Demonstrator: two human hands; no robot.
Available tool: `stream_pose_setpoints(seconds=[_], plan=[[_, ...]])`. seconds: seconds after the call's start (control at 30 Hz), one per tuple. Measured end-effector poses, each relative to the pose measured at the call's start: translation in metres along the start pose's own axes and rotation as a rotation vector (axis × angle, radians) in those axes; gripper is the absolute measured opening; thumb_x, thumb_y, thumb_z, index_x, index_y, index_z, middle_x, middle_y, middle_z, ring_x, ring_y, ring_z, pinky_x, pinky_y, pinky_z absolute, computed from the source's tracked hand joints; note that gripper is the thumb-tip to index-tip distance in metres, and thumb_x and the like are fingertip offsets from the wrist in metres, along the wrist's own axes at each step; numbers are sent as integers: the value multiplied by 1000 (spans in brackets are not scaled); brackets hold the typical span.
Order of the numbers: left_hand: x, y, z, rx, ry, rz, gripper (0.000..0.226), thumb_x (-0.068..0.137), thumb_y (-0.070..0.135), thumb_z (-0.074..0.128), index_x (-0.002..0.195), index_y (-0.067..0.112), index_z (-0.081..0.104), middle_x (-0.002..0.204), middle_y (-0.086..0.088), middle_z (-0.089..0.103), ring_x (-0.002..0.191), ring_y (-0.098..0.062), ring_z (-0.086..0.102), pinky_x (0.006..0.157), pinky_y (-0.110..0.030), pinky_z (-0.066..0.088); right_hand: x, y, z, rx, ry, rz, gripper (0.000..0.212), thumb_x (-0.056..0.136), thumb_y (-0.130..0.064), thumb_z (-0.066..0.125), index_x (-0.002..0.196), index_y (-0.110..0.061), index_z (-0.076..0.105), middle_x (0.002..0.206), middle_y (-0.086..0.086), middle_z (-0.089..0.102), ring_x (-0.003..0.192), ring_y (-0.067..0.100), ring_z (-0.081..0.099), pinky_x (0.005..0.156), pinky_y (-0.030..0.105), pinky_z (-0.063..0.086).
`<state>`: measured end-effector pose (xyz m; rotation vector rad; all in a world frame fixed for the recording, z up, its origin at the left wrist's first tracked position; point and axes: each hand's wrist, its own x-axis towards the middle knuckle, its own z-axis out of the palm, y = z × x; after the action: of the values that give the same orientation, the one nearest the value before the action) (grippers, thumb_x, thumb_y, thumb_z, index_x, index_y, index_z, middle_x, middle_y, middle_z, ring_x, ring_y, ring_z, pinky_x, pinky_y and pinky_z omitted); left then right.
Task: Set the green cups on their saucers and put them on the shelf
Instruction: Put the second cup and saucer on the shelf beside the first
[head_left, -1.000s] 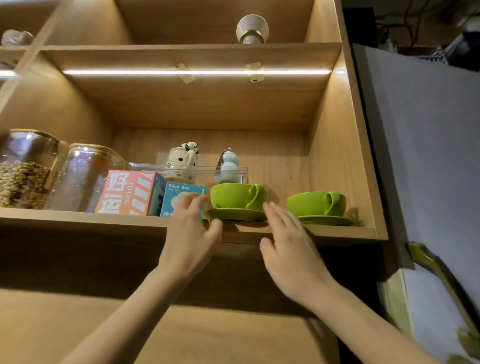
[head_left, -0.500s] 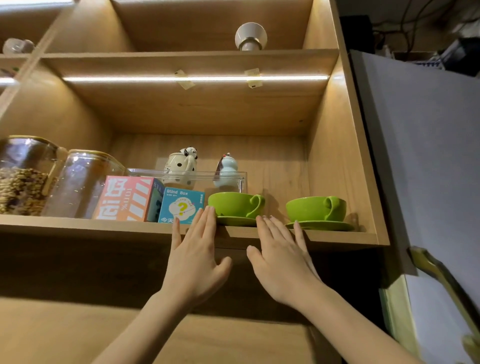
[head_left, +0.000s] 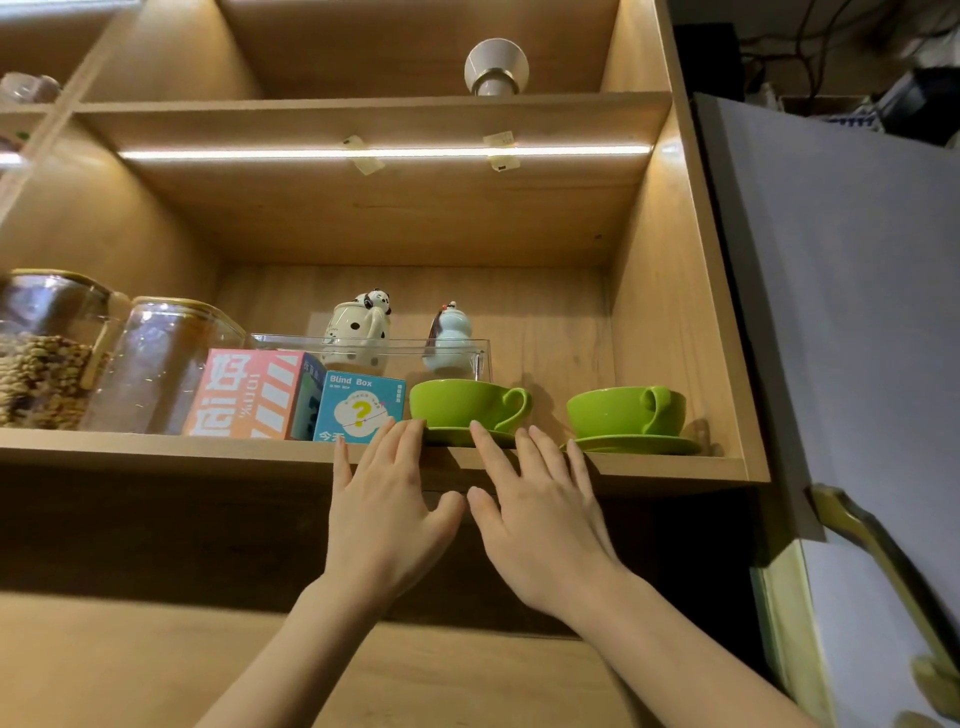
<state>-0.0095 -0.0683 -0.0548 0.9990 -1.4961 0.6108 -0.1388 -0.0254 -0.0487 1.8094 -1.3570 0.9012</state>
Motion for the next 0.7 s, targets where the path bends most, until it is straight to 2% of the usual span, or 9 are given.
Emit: stream_pose_setpoints(seconds=[0.13, 0.23, 0.37, 0.47, 0.6, 0.7], plan=[[-3, 10, 0, -3, 40, 1, 76, 72, 50, 29, 143, 23, 20, 153, 4, 25, 143, -11, 12, 110, -36, -16, 5, 0, -1, 2, -16, 13, 58, 96, -40, 22, 148, -27, 0, 159, 5, 12, 147, 19, 0, 118, 44, -8], [-8, 13, 5, -3, 53, 25, 75, 75, 50, 30, 144, 22, 18, 154, 3, 24, 143, -12, 16, 109, -36, -15, 7, 3, -1, -8, -24, 10, 58, 96, -37, 24, 148, -24, 3, 159, 1, 13, 147, 16, 1, 118, 43, -7], [-14, 17, 15, 38, 91, 44, 74, 76, 52, 31, 141, 18, 28, 149, -3, 35, 139, -17, 28, 112, -42, -2, 7, 6, -3, -6, -36, 1, 57, 97, -35, 24, 149, -21, 5, 159, -2, 12, 147, 13, 3, 118, 40, -7], [-16, 21, 21, 62, 107, 75, 69, 79, 50, 33, 139, 16, 34, 146, -5, 39, 138, -17, 28, 116, -43, 2, 8, 8, -4, -29, -48, -2, 57, 97, -33, 24, 149, -17, 5, 159, -1, 10, 147, 13, 2, 119, 39, -6], [-17, 23, 22, 93, 96, 81, 67, 80, 49, 34, 138, 14, 35, 146, -7, 40, 137, -20, 29, 110, -49, 8, 7, 9, -3, -37, -44, -4, 57, 97, -32, 24, 149, -15, 6, 159, 0, 10, 147, 14, 3, 119, 39, -5], [-17, 21, 22, 114, 88, 82, 68, 80, 50, 34, 139, 14, 33, 147, -7, 38, 137, -20, 27, 109, -49, 8, 7, 9, -2, -46, -34, -4, 57, 97, -32, 25, 148, -15, 7, 159, 1, 12, 147, 14, 4, 119, 39, -5]])
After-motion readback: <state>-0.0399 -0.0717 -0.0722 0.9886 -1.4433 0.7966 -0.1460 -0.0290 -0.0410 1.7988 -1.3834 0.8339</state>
